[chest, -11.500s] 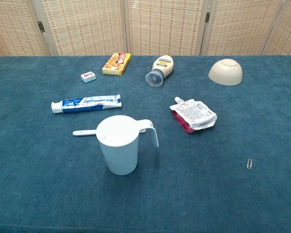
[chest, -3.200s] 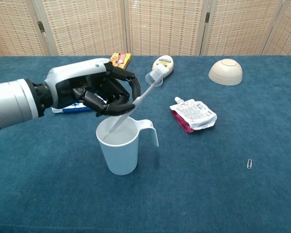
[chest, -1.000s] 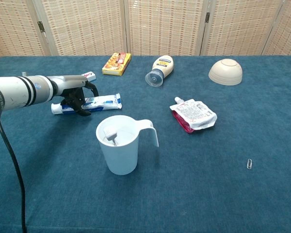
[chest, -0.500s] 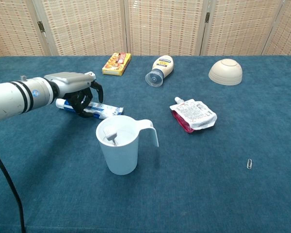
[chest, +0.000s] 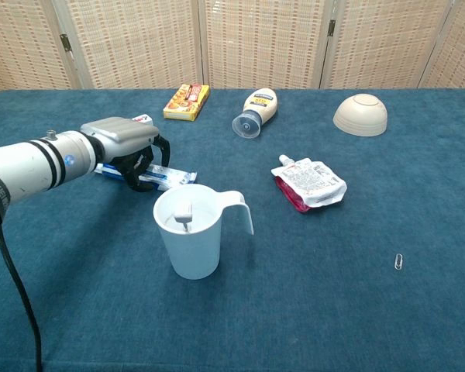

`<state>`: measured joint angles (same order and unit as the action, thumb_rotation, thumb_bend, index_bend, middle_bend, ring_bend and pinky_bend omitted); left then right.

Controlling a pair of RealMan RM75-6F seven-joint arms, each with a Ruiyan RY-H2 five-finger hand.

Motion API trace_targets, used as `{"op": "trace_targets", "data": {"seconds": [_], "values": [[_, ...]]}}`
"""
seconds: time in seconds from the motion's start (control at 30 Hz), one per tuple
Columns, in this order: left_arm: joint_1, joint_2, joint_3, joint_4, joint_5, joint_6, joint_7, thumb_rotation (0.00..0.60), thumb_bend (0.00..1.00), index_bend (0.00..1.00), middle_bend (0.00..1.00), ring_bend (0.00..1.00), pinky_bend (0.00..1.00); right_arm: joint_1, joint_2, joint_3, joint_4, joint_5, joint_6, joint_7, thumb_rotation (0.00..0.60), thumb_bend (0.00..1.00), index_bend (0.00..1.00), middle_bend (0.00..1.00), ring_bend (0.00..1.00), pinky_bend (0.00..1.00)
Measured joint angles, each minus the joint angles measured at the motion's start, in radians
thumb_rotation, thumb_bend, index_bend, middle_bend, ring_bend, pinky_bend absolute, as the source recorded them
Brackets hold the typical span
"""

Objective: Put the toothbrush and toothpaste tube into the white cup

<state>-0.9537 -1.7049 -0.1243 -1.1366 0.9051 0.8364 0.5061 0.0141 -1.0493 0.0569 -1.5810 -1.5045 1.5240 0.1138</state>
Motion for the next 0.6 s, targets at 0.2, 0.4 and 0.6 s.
{"op": "trace_targets", "data": {"seconds": [0.2, 0.4, 0.6], "values": [[0.000, -0.035, 0.004, 0.038, 0.017, 0.011, 0.030, 0.600, 0.35, 0.48, 0.76, 0.66, 0.66, -0.003, 0.000, -0.001, 0.008, 0.000, 0.002, 0.009, 0.600, 0.23, 0.15, 0.31, 0.26, 0.29], [0.014, -0.048, -0.010, 0.051, 0.040, 0.022, -0.014, 0.600, 0.35, 0.59, 0.79, 0.68, 0.70, 0.002, -0.001, -0.001, 0.011, -0.004, -0.005, 0.012, 0.600, 0.23, 0.15, 0.31, 0.26, 0.29], [0.039, -0.029, -0.053, 0.028, 0.069, 0.036, -0.154, 0.600, 0.35, 0.66, 0.81, 0.69, 0.71, 0.010, -0.004, 0.002, 0.008, -0.010, -0.010, 0.008, 0.600, 0.23, 0.15, 0.31, 0.26, 0.29]]}}
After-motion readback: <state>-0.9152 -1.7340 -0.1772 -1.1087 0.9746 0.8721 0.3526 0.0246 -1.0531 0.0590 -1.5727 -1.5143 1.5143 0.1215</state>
